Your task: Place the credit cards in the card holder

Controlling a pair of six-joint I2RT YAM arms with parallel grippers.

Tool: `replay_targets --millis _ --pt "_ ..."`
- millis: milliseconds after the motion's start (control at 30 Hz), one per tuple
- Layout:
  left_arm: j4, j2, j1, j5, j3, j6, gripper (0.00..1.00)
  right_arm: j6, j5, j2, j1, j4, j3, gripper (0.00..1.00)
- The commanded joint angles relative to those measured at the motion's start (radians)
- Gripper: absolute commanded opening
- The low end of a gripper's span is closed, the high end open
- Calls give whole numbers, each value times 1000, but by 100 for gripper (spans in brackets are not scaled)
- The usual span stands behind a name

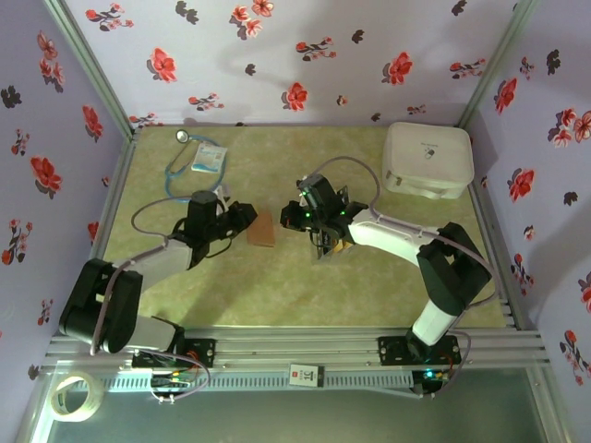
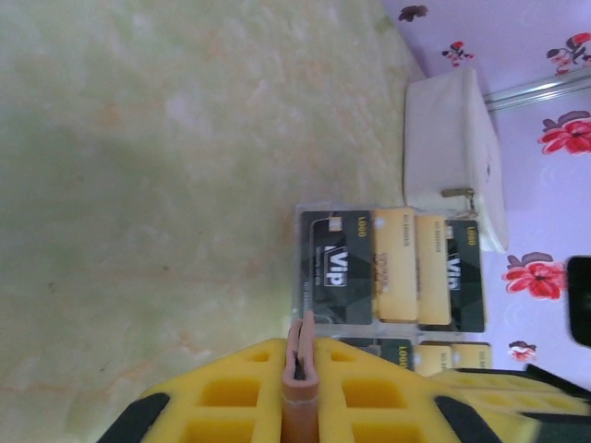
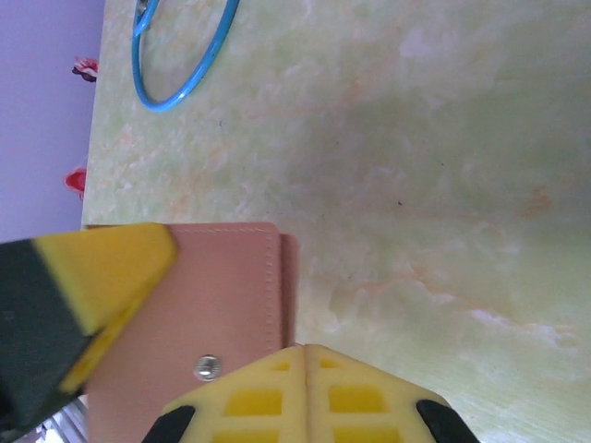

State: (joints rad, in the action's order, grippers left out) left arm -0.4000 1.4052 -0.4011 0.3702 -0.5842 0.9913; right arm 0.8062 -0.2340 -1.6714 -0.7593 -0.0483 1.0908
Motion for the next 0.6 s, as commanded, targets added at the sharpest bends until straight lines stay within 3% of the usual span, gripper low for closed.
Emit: replay_targets --millis 0,300,567 --pt "-106 44 5 18 32 0 12 14 -10 16 -2 35 -8 0" --pt "-243 129 10 30 73 6 47 39 -31 12 -3 53 2 0" --pt "-283 164 41 48 97 10 58 55 -56 -7 -14 56 49 0"
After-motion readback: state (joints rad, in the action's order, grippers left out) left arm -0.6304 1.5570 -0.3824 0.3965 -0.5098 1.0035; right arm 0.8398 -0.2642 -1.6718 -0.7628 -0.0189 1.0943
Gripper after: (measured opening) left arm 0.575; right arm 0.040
